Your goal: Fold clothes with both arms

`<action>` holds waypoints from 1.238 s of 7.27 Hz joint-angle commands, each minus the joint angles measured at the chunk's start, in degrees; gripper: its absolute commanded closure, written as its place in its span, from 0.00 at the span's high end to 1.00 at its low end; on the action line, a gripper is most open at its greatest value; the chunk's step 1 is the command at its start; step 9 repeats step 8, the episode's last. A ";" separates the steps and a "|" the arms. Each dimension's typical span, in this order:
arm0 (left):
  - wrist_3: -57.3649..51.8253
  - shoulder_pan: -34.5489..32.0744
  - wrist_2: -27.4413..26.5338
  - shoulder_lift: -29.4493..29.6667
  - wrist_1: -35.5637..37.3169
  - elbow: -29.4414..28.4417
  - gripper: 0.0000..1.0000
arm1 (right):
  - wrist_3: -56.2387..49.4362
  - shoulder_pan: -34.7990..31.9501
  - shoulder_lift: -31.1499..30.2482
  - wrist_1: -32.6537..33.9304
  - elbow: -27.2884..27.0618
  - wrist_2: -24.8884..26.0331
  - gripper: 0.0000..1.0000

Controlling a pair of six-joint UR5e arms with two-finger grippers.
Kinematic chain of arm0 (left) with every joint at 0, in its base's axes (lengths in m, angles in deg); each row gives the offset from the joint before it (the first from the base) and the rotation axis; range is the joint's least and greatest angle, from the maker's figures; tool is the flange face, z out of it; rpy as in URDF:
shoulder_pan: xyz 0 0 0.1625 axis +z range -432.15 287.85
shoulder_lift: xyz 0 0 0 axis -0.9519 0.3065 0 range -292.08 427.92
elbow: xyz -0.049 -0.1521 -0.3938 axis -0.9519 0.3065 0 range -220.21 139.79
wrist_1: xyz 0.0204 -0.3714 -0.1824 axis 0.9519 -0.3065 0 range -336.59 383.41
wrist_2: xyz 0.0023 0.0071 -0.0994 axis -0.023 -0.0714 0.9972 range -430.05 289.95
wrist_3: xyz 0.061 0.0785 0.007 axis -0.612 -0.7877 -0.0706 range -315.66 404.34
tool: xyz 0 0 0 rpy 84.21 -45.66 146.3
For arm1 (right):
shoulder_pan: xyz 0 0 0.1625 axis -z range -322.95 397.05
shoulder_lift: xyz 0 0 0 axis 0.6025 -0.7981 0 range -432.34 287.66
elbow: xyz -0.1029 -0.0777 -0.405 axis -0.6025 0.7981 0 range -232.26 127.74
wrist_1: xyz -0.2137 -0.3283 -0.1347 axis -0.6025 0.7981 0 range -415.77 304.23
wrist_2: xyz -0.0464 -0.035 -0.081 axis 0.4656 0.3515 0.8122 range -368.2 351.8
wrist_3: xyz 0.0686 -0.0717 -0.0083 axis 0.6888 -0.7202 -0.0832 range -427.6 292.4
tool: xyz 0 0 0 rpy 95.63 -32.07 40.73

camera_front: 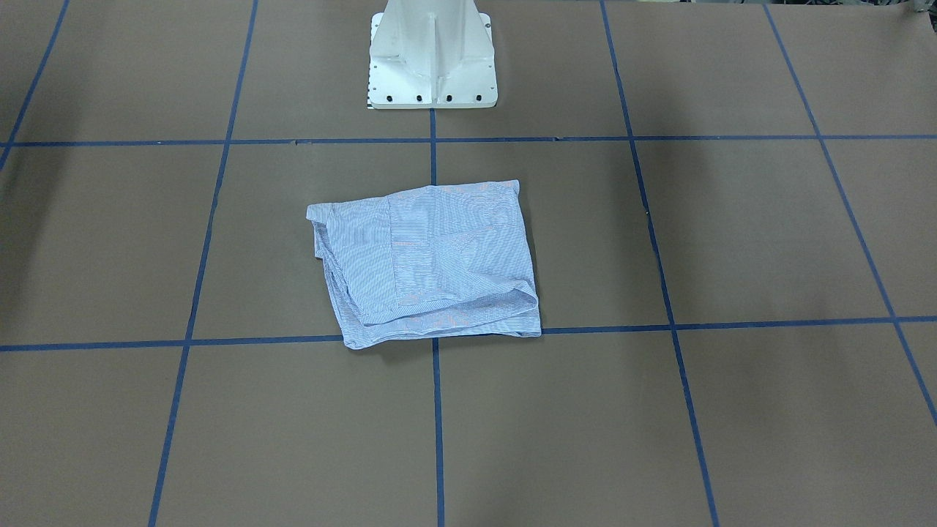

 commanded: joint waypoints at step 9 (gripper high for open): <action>0.00 -0.09 -0.35 -0.34 0.09 0.51 0.99 | 0.00 -0.09 -0.20 0.17 -0.58 -0.62 1.00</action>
